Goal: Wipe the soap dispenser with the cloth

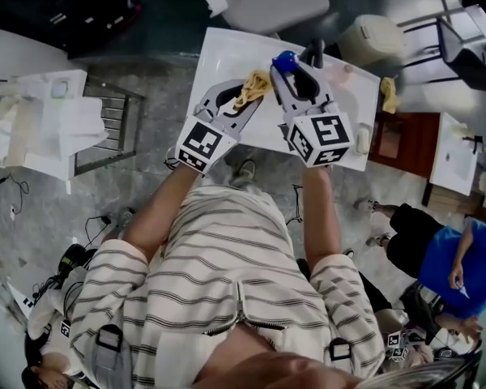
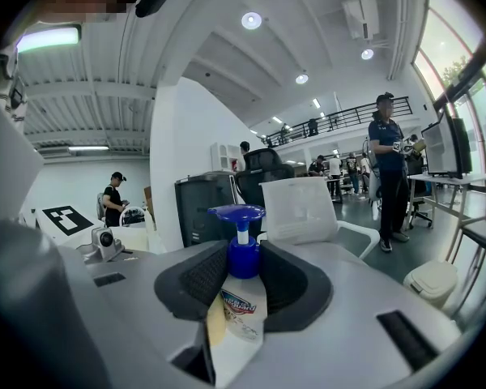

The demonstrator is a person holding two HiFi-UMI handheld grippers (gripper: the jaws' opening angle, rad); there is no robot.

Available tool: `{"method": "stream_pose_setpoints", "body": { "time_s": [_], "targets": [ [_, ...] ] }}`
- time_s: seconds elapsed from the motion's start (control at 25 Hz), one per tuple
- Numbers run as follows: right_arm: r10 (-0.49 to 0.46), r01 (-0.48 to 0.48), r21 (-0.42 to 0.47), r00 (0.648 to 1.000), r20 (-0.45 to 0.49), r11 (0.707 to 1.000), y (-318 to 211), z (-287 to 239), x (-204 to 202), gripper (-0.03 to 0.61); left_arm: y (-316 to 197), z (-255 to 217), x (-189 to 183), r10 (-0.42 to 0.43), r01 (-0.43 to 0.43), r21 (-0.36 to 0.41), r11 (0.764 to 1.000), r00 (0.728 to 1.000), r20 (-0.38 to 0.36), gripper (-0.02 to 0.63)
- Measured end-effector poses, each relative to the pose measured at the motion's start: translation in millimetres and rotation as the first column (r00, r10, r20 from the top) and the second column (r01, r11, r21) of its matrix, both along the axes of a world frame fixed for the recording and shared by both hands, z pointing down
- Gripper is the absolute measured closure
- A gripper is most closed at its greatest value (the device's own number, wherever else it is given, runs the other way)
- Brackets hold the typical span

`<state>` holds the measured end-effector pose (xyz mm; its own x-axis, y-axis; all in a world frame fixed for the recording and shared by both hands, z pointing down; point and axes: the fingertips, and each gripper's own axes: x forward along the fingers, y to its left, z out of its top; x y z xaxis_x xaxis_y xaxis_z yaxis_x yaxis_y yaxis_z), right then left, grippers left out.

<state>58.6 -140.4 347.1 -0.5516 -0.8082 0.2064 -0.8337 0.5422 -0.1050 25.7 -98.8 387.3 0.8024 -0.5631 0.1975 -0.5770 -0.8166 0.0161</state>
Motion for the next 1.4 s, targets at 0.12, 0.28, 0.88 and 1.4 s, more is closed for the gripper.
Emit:
{"method": "stream_pose_setpoints", "body": {
  "time_s": [0.12,0.28,0.88,1.4],
  "targets": [
    [0.004,-0.004,0.001,1.000,-0.003,1.000,1,-1,2,0.454,2,0,5,0.013,-0.013,0.004,1.000,1.000,-0.001,0.520],
    [0.004,-0.004,0.009,1.000,-0.004,1.000,7,-5,3,0.454,10,-2,17,0.033,-0.033,0.019,0.999,0.999,0.009,0.520],
    [-0.012,0.012,0.031,1.000,0.004,0.999,22,-16,-8,0.454,20,5,37,0.024,-0.024,0.035,0.999,1.000,0.002,0.520],
    [-0.022,0.021,0.062,0.999,0.028,0.998,31,-34,-6,0.454,23,15,36,0.007,-0.007,0.001,1.000,1.000,0.007,0.520]
  ]
}}
